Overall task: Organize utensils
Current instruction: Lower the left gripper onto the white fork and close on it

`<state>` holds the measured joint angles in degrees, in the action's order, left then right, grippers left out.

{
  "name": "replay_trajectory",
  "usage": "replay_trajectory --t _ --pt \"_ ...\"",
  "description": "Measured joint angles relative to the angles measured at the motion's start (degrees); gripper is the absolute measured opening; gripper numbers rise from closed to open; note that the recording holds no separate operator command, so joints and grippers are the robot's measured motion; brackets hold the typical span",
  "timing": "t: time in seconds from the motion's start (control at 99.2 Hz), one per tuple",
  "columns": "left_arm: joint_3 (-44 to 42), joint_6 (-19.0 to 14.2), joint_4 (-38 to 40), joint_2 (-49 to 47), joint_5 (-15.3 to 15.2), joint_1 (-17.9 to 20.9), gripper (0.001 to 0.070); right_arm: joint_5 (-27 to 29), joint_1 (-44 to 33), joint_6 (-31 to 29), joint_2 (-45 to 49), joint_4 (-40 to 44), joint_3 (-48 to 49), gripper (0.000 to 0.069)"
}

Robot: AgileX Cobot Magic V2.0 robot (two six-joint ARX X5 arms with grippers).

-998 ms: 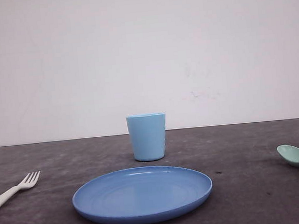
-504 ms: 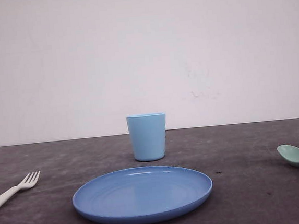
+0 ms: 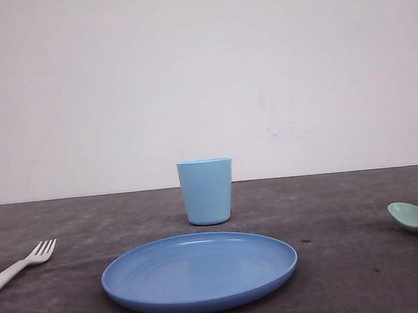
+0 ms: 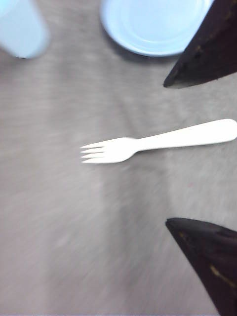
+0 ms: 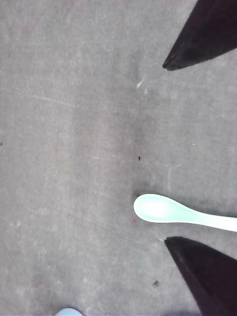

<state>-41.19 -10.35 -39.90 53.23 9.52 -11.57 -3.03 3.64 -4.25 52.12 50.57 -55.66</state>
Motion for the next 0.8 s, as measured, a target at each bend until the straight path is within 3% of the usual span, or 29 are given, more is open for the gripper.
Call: replay_trajectory --t 0.141,0.262,0.413,0.796 --pt "4.9 -3.1 6.2 2.4 -0.9 -3.5 0.0511 0.0 0.0 0.0 0.0 0.0 0.0 0.0680" --pt "5.9 -4.6 8.4 6.3 -5.1 -7.0 0.0511 0.0 0.0 0.0 0.0 0.0 0.0 0.0680" --pt "5.9 -5.5 13.3 11.7 -8.3 -10.5 0.0510 0.0 0.0 0.0 0.0 0.0 0.0 0.0680" --pt "5.9 -7.7 22.2 22.3 -13.5 -15.1 0.0509 0.0 0.0 0.0 0.0 0.8 0.0 0.0680"
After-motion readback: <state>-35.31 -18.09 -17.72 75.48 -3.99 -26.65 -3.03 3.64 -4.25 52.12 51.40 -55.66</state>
